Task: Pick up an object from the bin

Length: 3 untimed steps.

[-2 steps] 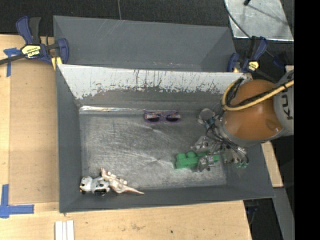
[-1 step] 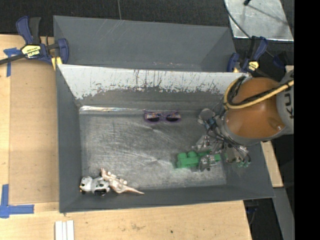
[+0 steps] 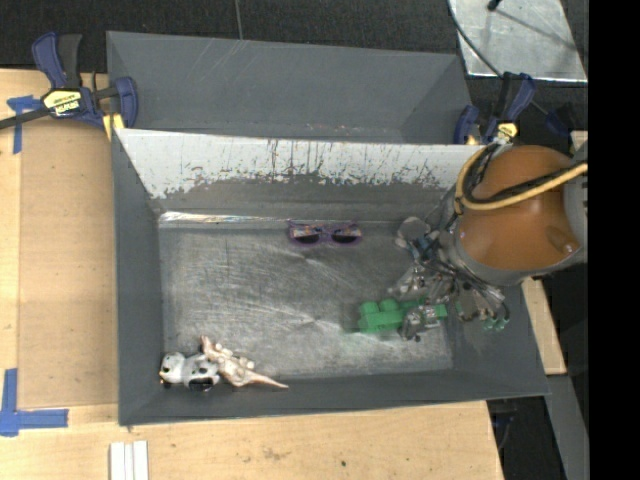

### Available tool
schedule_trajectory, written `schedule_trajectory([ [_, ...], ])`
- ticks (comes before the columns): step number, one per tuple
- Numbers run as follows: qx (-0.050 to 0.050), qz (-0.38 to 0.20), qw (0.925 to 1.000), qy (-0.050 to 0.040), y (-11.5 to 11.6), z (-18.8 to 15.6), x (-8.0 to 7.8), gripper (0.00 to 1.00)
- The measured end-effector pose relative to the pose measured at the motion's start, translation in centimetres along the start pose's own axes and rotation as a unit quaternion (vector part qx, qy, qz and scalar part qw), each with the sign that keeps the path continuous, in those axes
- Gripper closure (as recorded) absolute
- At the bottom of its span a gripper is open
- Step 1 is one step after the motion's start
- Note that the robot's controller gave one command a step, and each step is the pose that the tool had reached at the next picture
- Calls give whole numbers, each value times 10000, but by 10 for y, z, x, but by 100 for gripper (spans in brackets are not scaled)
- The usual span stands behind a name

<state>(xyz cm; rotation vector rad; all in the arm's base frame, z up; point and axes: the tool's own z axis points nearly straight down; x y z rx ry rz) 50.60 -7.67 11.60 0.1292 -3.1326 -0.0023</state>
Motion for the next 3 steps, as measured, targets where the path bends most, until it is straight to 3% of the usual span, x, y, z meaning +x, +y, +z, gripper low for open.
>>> schedule_trajectory([
  [3,10,3,10000,-37,0,-65,-1,100],
])
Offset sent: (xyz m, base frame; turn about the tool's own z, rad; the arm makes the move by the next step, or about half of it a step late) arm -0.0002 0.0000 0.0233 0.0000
